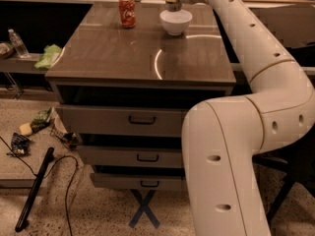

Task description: Place 7up can into white bowl

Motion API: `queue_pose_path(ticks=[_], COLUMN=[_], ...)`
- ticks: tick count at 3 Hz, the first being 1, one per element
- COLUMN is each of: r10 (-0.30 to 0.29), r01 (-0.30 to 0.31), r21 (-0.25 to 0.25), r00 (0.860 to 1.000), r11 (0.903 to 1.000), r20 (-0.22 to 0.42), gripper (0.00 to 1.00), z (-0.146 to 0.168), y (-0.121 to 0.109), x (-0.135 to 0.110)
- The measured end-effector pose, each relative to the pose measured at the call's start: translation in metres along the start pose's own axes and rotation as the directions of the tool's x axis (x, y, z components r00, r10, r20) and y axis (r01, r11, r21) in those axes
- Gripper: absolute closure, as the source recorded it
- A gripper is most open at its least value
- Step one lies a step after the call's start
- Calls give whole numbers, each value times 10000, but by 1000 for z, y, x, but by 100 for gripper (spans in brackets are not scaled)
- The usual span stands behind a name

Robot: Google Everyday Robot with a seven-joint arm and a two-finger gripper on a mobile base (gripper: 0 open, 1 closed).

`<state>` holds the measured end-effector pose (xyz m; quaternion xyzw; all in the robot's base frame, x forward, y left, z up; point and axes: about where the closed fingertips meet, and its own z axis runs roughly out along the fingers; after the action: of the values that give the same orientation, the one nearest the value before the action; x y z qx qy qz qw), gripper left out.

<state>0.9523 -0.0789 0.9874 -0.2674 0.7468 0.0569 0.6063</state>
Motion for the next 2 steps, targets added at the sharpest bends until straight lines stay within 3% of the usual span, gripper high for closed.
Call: queue_pose_path(ticks=[1, 2], r10=[625, 1277], r01=[-623, -1265], r21=[880, 980], r00=[9980, 9918], r11=[9942, 9871], r20=[7, -55], gripper=[100, 82], z=[4, 14], y=[-30, -34], x=[13, 29])
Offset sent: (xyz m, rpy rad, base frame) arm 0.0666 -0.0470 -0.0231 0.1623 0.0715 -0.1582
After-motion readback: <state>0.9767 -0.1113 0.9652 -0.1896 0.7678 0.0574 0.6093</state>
